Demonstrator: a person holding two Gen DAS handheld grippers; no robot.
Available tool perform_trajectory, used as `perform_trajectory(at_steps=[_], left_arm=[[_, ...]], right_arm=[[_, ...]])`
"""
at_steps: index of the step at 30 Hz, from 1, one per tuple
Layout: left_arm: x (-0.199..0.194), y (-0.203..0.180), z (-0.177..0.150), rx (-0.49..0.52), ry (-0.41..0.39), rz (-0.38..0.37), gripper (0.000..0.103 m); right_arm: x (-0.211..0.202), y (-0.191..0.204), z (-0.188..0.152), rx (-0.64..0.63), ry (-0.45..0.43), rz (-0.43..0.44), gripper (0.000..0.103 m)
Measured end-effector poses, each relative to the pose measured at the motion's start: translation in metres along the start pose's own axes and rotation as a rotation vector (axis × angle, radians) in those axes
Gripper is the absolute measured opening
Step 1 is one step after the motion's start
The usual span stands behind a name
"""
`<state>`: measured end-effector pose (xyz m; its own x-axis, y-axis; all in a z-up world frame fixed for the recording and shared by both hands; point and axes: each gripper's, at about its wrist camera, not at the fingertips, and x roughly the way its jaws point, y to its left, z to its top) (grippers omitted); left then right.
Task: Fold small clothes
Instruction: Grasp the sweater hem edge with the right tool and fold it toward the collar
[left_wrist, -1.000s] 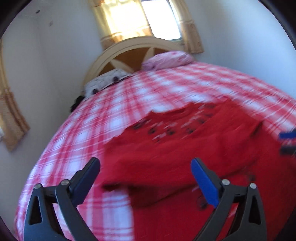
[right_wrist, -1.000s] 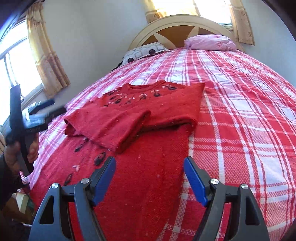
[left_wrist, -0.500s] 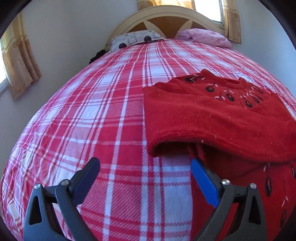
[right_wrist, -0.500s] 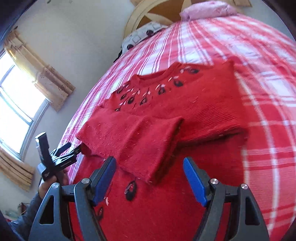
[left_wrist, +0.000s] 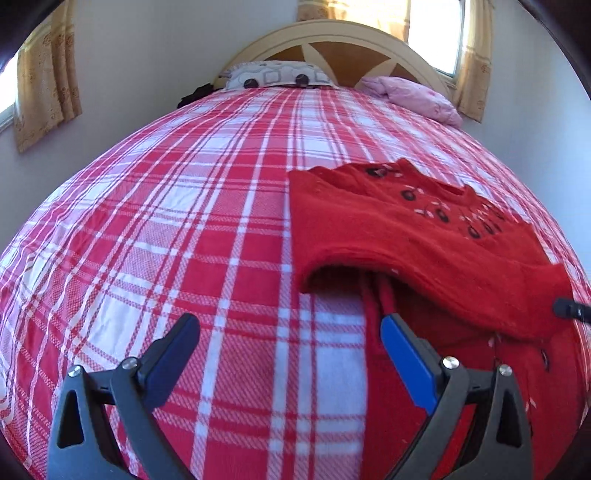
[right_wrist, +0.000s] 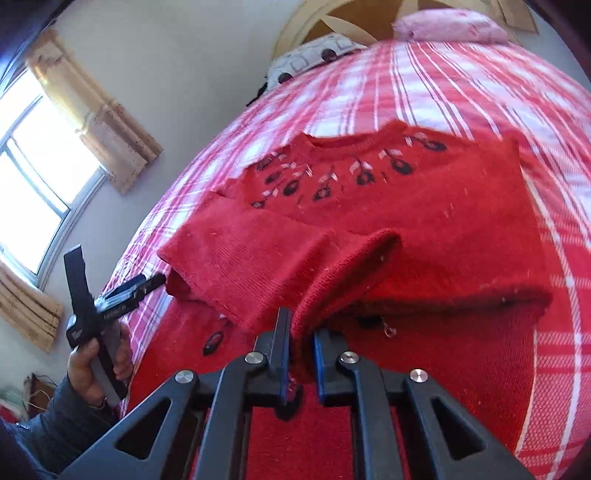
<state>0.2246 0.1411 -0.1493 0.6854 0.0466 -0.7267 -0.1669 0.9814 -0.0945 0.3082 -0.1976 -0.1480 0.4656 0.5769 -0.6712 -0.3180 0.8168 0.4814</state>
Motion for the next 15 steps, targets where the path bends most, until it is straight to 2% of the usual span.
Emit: perform_trajectory(at_steps=[3,7,11,13,15], left_arm=[[-0.005,-0.016,0.006,0.065,-0.027,-0.007,0.101],[0.015,-0.030,0.024,0.118,-0.058,0.086,0.102],[0.039,-0.024,0.035,0.100,-0.045,0.151,0.103],[0.039,-0.018,0.034,0.057,-0.020,0.119,0.103],[0.025,-0.018,0.028,0.026,-0.055,0.049,0.103]], right_arm=[[-0.012,0.007,0.014,0.000,-0.048,0.014,0.009],[-0.030,0.027,0.044,-0.027,-0.118,0.038,0.009],[-0.046,0.045,0.063,-0.074,-0.164,0.043,0.008],[-0.052,0.049,0.069,-0.095,-0.181,0.031,0.008],[-0.056,0.047,0.074,-0.097,-0.193,0.019,0.008]])
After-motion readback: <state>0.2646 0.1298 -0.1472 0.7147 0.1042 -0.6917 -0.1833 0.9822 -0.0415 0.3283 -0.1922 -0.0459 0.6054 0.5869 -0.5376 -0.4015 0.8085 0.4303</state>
